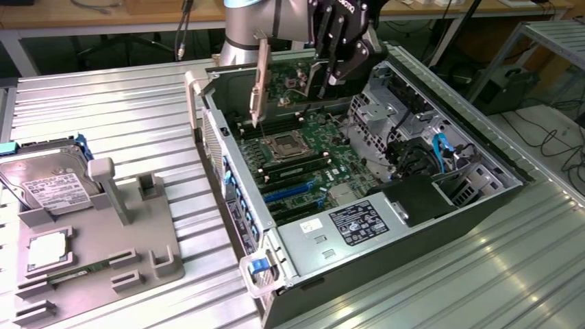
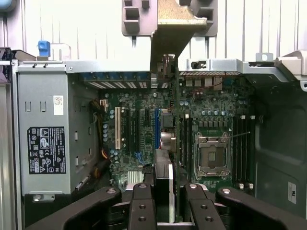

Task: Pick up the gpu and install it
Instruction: 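Pick up the gpu and move the gpu toward the slot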

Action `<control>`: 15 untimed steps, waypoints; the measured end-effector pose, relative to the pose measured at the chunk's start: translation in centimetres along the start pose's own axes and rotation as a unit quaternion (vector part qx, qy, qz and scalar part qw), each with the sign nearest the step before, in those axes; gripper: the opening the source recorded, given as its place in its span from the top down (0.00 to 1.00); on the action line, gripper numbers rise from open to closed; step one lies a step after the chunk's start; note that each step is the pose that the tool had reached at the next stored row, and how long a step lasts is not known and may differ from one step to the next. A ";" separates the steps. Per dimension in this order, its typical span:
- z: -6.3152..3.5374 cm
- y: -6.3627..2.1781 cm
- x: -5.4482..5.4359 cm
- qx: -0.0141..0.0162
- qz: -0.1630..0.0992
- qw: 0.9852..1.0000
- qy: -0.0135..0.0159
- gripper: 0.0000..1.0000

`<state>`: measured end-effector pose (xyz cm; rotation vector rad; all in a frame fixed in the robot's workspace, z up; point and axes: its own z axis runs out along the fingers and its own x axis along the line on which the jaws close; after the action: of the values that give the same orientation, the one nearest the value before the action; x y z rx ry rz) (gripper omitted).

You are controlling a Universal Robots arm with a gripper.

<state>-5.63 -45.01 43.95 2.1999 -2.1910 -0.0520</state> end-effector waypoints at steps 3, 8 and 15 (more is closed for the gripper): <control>0.00 0.00 0.0 0.000 -0.009 1.000 0.000 0.72; 0.16 -0.03 0.0 0.010 -0.013 1.000 0.001 0.72; 0.45 -0.37 0.0 0.024 -0.013 1.000 0.001 0.72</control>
<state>-5.29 -45.01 43.48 2.2530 -2.1853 0.0028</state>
